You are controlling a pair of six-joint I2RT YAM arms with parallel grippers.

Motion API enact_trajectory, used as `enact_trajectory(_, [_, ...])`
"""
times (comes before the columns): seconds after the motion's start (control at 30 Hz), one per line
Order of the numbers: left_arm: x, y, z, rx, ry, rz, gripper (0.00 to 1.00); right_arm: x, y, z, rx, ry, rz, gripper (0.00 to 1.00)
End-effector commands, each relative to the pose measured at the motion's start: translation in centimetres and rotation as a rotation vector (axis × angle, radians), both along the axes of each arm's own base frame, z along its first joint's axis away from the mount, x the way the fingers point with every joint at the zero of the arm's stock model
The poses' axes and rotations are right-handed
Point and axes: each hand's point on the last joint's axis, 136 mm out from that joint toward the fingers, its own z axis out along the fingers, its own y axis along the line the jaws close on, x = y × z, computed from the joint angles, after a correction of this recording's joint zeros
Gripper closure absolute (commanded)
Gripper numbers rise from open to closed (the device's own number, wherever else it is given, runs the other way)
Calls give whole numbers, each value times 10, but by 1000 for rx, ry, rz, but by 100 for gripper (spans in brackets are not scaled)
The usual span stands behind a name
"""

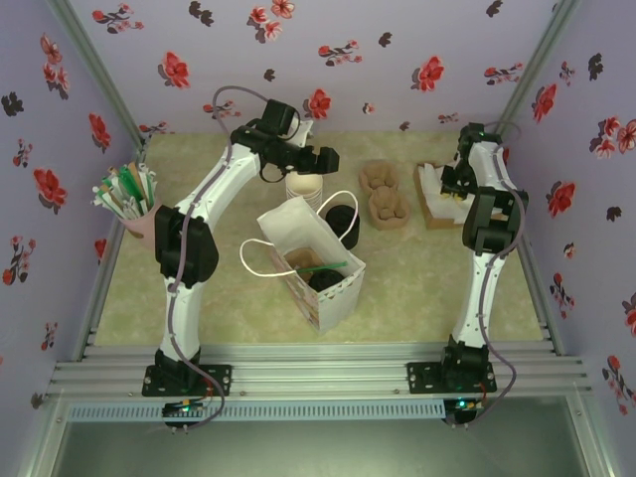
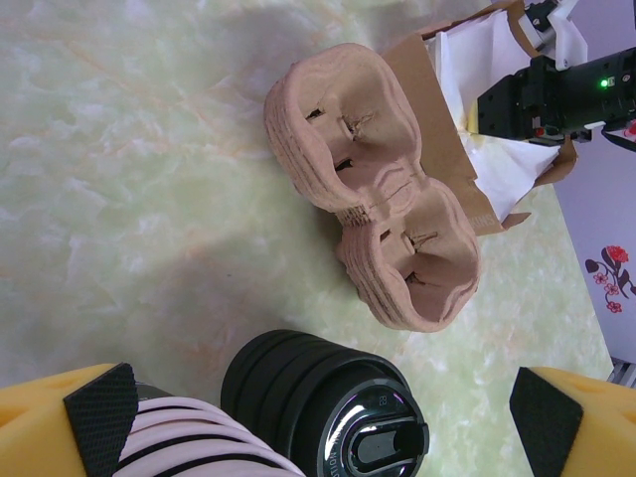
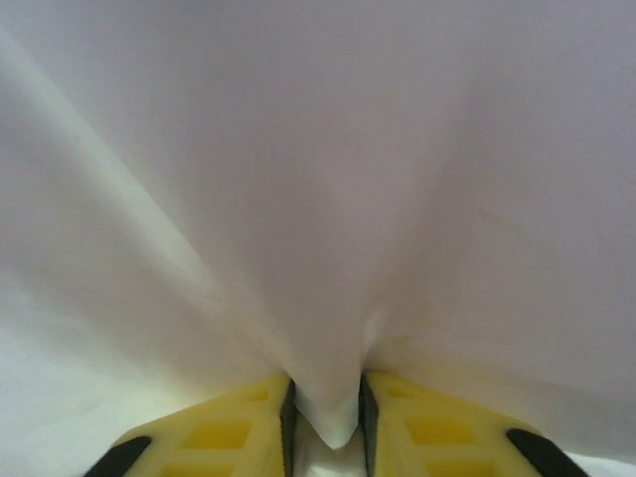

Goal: Pack the takeout coffee

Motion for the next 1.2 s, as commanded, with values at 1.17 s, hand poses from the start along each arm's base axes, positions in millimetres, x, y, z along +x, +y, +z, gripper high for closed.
enact_trajectory(1.17, [-7, -3, 37, -50, -83, -24, 1, 7, -2, 133, -20, -295, -63, 100])
